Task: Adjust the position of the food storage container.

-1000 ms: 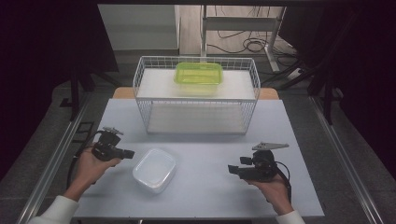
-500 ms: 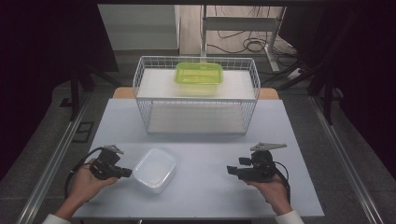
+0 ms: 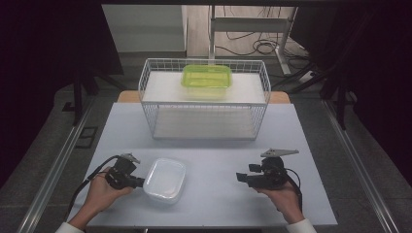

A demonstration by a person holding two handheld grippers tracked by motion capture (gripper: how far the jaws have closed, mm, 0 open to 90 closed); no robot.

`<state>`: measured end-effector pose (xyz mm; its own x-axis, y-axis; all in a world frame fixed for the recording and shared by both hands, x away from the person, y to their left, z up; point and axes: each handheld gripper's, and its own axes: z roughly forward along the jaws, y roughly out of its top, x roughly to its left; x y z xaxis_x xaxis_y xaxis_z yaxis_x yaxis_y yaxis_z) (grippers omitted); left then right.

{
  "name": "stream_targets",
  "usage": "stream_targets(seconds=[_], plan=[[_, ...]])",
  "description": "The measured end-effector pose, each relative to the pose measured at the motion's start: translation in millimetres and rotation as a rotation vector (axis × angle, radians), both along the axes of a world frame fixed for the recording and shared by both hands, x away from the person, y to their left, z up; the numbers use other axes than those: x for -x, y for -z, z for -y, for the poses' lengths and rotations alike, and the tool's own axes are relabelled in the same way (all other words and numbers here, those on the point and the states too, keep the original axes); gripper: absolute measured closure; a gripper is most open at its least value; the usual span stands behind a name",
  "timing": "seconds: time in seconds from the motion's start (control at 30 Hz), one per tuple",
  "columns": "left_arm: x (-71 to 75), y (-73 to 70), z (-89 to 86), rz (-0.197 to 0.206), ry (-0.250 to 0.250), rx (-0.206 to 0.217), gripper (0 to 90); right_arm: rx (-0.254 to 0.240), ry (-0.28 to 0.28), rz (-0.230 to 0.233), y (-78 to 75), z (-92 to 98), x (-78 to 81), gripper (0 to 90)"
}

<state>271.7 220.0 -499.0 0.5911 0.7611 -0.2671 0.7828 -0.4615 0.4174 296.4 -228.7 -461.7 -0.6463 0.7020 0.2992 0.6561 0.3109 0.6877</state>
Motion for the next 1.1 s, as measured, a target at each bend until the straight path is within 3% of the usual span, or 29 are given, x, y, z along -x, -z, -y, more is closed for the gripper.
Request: stream_targets(seconds=[0.1,0.73,0.8,0.9,1.1], plan=[[0.3,0.0,7.2,-0.011,0.017,-0.006,90.0,0.0,0.001,-0.001,0.3,0.0,-0.2,30.3],[-9.8,13.5,34.0,-0.092,-0.007,0.162,90.0,0.005,0.004,-0.01,2.0,-0.2,-1.1,30.3],[-8.6,11.1,42.3,-0.06,0.01,0.111,90.0,0.007,0.004,-0.011,2.5,-0.4,-1.4,30.3],[-11.4,6.9,55.9,-0.075,0.034,0.171,90.0,0.007,0.004,-0.016,3.2,-0.7,-1.5,30.3],[-18.7,6.7,74.5,-0.069,0.048,0.169,90.0,0.002,0.008,-0.011,2.3,1.4,-1.3,30.3]])
